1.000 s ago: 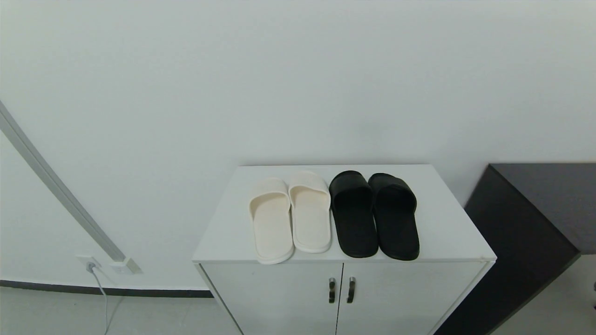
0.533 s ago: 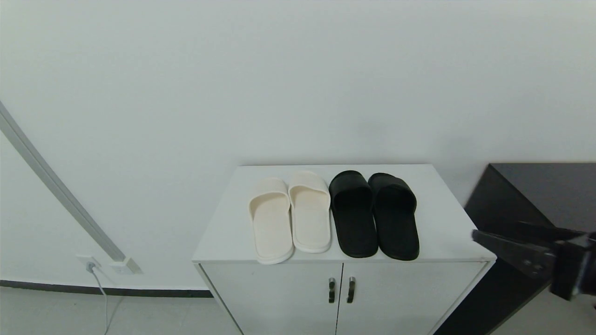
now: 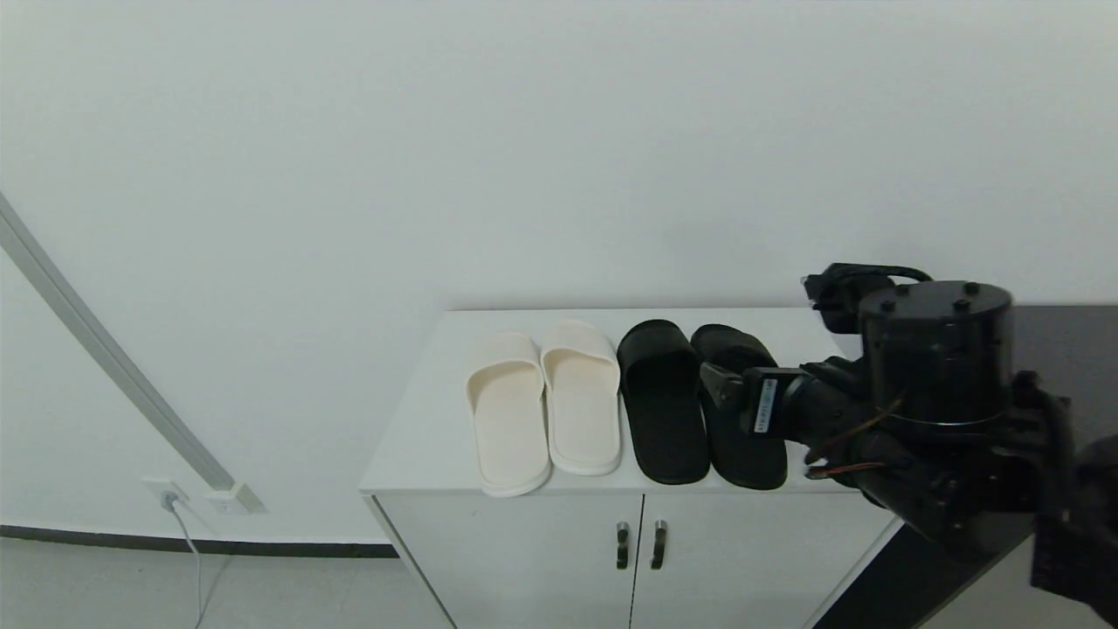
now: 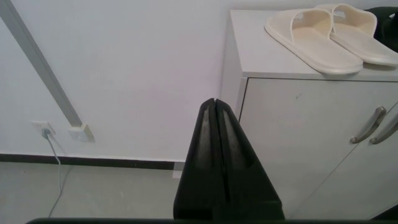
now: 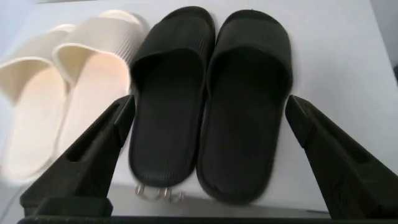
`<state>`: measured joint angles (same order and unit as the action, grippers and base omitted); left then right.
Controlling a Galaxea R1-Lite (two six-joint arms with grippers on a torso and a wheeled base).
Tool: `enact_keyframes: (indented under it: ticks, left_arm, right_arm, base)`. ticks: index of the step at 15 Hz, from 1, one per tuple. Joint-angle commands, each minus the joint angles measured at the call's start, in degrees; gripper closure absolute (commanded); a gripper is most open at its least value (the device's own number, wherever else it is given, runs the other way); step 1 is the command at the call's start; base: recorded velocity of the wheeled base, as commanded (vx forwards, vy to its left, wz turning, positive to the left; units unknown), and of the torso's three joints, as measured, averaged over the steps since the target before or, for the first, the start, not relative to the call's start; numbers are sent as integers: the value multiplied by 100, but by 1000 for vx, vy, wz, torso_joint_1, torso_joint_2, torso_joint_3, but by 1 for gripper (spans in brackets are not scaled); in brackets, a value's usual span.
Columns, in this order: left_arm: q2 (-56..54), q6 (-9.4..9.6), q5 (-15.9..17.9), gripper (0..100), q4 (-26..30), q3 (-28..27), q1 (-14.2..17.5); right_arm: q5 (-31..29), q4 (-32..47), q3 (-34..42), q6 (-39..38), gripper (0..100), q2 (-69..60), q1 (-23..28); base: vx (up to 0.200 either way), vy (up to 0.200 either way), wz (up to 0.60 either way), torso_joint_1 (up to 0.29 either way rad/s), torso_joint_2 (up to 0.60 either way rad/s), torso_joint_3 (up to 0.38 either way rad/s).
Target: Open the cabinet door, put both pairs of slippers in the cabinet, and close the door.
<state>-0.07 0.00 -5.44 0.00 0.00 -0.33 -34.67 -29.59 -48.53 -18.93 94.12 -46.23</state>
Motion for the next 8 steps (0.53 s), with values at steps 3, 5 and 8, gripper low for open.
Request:
enact_keyframes:
  ticks: [3,5,8]
  left_arm:
    - [7,0,-1,100,0,0,-2]
    - [7,0,-1,100,0,0,-2]
    - [7,0,-1,100,0,0,-2]
  right_arm:
    - [-470,-460,-420,56,0,1231,-36]
    - [-470,-478,-561,100,0,1389,-27]
    - [-479,-662,-913,250,0,1802,123]
  base:
    - [0,0,0,0,0,0]
    - [0,0,0,0,0,0]
    - [0,0,0,0,0,0]
